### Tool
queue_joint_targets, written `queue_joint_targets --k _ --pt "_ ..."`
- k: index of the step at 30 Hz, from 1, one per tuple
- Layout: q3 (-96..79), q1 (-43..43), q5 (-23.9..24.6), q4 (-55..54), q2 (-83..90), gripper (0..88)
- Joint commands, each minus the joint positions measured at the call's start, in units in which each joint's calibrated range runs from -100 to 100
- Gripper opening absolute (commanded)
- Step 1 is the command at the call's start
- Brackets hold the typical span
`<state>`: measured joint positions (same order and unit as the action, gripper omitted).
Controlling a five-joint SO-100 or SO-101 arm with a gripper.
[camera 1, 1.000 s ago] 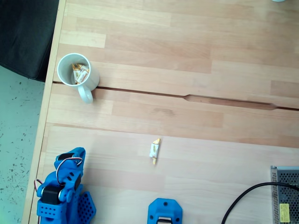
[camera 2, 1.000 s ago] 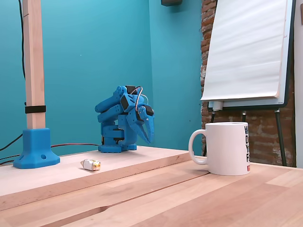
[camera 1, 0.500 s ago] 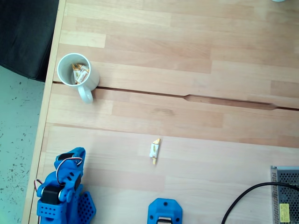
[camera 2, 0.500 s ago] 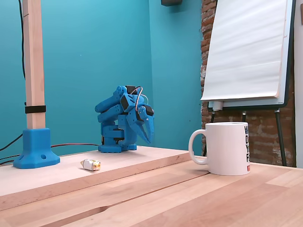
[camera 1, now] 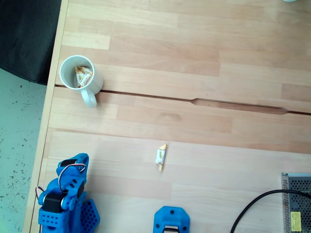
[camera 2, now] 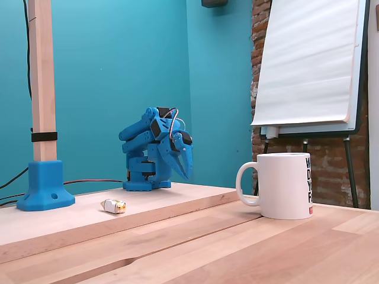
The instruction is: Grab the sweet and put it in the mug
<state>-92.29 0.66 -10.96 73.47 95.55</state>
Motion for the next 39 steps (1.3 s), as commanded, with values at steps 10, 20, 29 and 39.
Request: queue_joint_targets --k 10,20,29,39 --pt "0.05 -0.37 -0.15 0.80 -0.11 0.0" --pt "0.41 -0.37 -0.15 0.64 -1.40 0.0" --pt "14.68 -1.10 -0.15 -4.60 -31.09 0.0" --pt "51.52 -6.18 -2.83 -4.68 -62.33 0.0"
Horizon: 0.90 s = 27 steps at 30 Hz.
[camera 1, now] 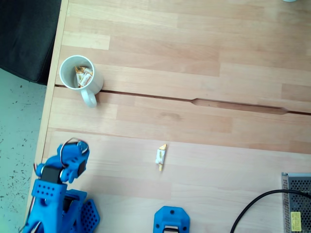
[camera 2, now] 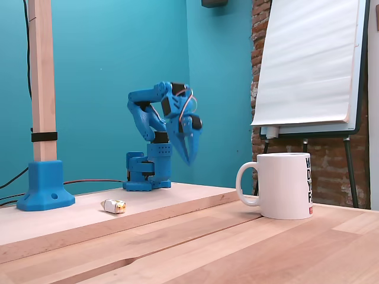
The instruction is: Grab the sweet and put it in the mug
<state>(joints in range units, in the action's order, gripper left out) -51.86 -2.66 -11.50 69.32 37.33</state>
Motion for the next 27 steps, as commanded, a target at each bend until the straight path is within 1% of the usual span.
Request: queue_joint_targets --k 1,3,7,13,16,19,22,27 --pt "13.41 -3.88 -4.15 -0.53 -5.49 0.0" --pt "16.00 -5.47 -8.60 -0.53 -7.47 0.0" --pt "15.20 -9.03 -19.78 -0.53 -8.50 0.0" --pt "12.07 -19.42 -36.97 -0.53 -9.53 0.0" --pt "9.84 -23.78 -43.96 -0.61 -10.39 0.0" --pt "8.33 -28.42 -49.43 -1.18 -12.54 0.0" --pt "7.88 -33.22 -53.14 -1.42 -14.44 0.0" --pt "9.58 -37.50 -56.51 -1.58 -20.55 0.0"
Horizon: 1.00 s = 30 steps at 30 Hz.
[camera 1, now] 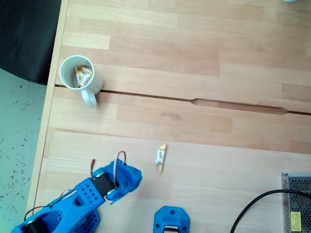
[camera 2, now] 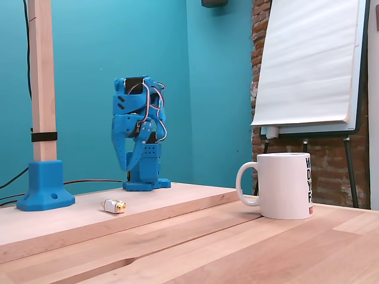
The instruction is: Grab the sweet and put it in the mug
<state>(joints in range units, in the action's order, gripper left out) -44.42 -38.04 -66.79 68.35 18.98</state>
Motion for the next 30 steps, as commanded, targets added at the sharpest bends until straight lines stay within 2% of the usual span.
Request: queue_joint_targets --k 1,9,17,20,30 --pt "3.12 -2.49 -1.42 -0.85 -3.75 0.0" --pt "10.79 -2.27 -0.54 -4.24 -14.34 0.0" --pt "16.94 -2.20 5.37 -4.56 -23.54 0.0" --pt "18.64 -2.12 6.20 -4.56 -25.87 0.0" --pt "20.69 3.69 0.83 -4.64 -27.24 0.0"
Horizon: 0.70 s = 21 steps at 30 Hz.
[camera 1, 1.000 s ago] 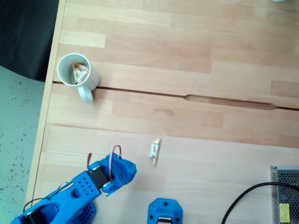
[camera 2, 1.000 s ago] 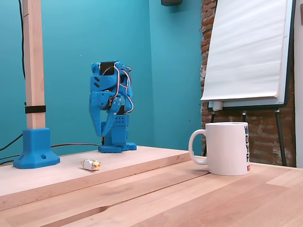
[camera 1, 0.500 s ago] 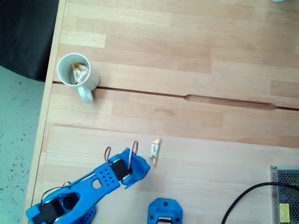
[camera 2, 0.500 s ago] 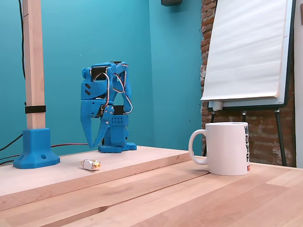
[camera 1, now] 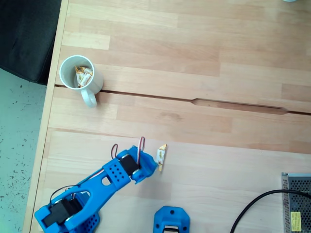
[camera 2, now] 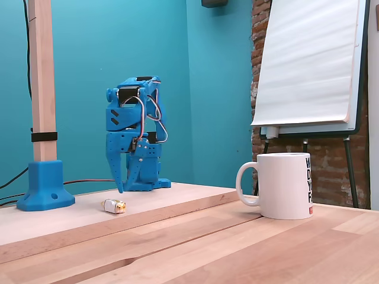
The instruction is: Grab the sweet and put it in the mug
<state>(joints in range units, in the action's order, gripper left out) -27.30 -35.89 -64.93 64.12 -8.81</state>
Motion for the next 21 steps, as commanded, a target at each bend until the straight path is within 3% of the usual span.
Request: queue_joint_targets --k 1,8,18,21 --pt "3.57 2.27 -1.56 -0.41 0.55 0.0" --pt "5.00 6.05 -2.44 -0.25 0.63 0.0" --pt "11.69 3.00 -3.32 0.64 -0.05 0.0" --pt "11.51 2.71 -5.52 0.64 -0.74 0.0"
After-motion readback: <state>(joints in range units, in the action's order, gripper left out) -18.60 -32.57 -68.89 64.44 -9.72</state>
